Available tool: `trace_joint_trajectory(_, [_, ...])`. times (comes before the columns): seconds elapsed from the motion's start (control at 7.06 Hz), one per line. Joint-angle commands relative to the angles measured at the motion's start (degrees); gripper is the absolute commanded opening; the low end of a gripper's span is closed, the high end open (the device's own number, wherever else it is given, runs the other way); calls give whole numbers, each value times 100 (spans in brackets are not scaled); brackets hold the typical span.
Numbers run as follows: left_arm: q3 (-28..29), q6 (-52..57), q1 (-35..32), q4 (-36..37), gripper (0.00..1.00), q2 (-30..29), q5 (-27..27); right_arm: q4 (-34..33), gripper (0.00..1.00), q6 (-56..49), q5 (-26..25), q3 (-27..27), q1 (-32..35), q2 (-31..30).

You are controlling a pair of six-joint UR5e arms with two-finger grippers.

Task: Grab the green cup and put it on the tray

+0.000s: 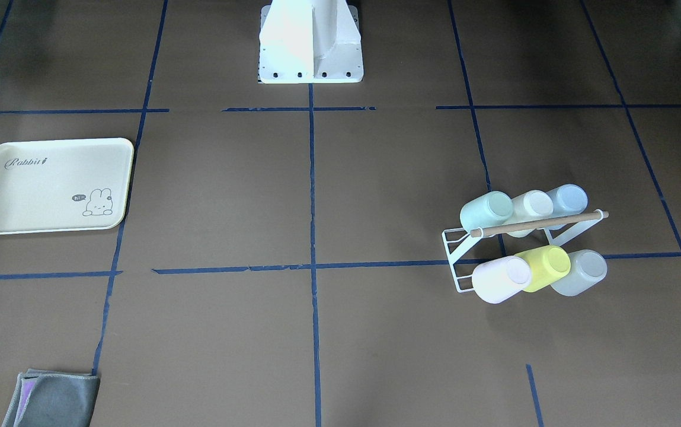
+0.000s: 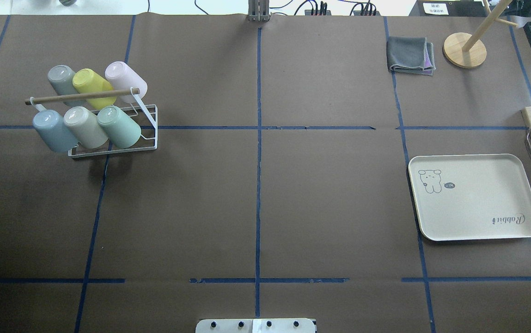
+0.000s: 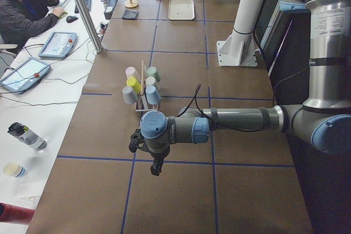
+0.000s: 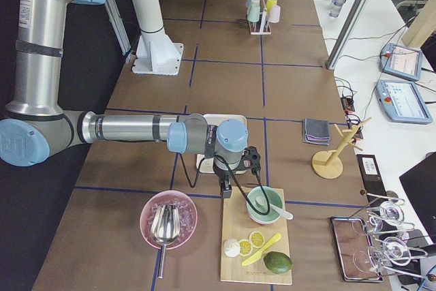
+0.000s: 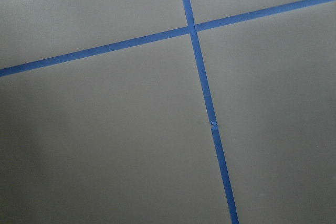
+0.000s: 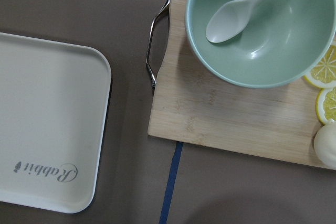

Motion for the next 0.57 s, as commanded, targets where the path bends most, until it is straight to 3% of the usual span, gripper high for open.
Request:
trace_joint_trajectory(0.0, [-9,9,0,1,100,10,-9,7,100,0,94,0,-28,0])
trace_joint_trajectory(0.28, [-9,0,0,10,100,10,-9,399,100,122,462,61,-45,9])
trace_joint_trajectory(0.42, [-9,0,9,10,100,10,-18,803,100,897,481,122,-280,35])
